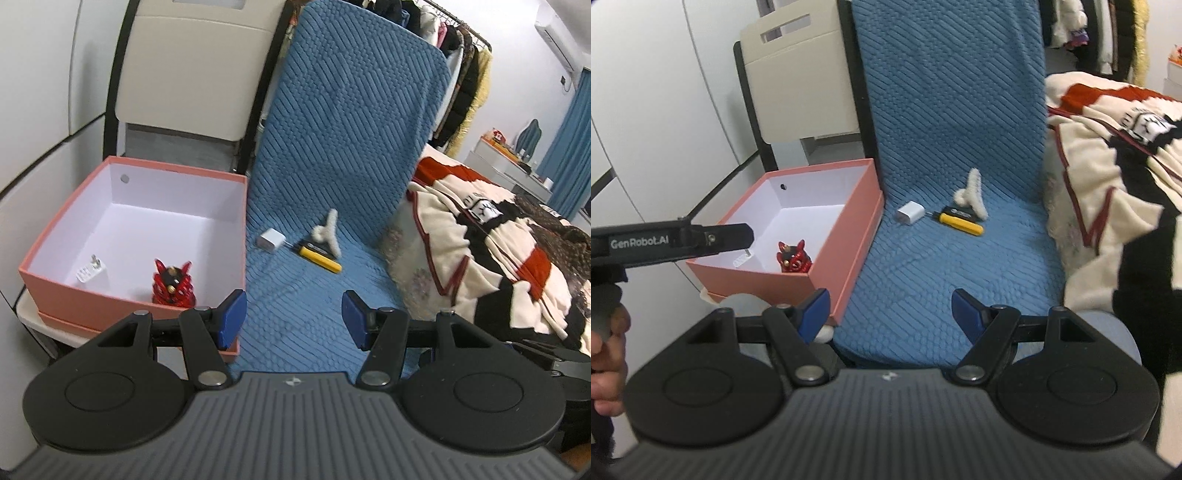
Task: Organize rigid objects
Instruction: 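Withdraw both tools from the box back toward the chair seat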
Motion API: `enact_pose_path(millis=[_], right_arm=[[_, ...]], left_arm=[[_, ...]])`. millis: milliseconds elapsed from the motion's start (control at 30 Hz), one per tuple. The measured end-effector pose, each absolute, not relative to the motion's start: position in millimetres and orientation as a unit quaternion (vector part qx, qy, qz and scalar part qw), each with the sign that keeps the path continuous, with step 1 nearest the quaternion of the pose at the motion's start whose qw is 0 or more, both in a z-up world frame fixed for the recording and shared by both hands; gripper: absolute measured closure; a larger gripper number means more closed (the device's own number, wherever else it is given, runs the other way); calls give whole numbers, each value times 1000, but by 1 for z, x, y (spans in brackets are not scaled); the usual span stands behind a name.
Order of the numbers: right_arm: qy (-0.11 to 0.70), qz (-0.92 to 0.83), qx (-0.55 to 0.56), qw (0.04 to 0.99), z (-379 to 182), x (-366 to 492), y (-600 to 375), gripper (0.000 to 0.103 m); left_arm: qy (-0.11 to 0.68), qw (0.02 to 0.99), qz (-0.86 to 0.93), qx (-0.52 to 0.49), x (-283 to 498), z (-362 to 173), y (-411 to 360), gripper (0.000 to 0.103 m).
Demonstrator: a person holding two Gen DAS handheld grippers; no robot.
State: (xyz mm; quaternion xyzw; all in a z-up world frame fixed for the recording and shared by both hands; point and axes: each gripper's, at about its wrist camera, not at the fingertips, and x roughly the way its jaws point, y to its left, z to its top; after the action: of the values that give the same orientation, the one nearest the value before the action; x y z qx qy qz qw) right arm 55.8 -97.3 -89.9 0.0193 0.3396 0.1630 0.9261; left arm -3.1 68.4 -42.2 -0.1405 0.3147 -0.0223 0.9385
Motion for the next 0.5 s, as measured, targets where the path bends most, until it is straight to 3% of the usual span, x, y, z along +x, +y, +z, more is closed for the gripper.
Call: enact_pose_path(millis=[500], right_arm=[[347, 134, 36, 927, -111, 64, -117, 29]], left_arm=[[348, 929, -38, -124, 22, -58, 50, 40]])
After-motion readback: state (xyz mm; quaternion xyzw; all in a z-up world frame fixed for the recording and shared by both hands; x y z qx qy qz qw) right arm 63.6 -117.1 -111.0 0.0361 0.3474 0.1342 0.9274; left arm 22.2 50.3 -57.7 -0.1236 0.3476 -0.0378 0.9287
